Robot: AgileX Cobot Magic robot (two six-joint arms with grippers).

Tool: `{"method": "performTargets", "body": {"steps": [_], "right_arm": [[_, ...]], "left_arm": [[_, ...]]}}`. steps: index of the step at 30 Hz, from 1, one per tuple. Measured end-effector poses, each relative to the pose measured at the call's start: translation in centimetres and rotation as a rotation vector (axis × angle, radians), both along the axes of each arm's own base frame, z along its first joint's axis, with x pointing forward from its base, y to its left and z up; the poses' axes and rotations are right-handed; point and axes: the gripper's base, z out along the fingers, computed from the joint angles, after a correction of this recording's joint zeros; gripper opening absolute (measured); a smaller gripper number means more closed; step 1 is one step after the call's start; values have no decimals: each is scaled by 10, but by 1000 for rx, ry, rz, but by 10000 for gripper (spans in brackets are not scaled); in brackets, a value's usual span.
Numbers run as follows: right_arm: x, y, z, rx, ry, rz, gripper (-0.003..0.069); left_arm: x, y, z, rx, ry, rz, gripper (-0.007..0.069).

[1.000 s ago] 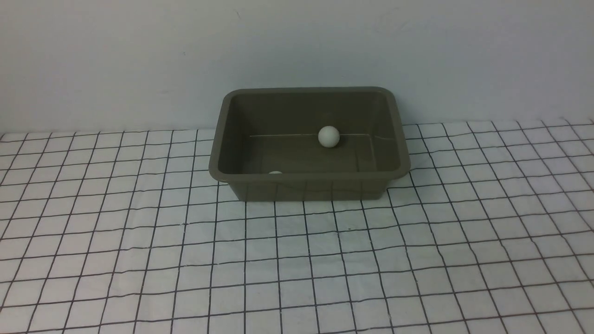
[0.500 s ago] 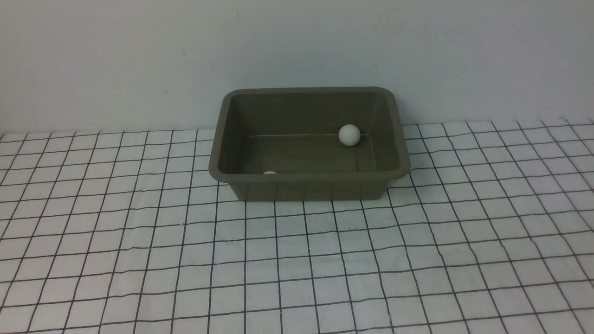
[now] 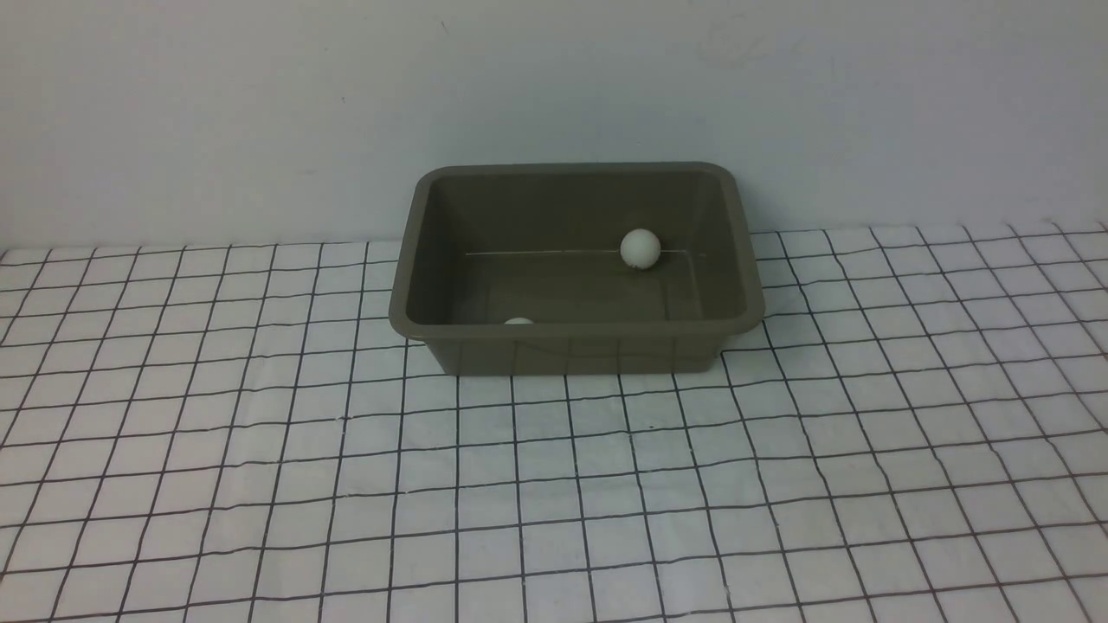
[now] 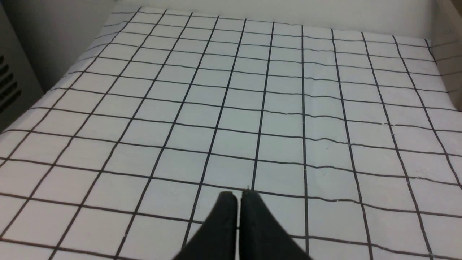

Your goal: Put the table tennis balls into the box on the white checkered tablecloth.

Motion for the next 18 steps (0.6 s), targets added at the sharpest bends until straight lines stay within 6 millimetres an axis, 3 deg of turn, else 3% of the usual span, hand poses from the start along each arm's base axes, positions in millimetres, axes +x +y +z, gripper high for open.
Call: {"method": "performTargets", "body": {"steps": [18], "right_arm": [[0,0,0,0,0,0,-18]], "left_arm": [[1,0,-7,0,8,-3,-4]]}}
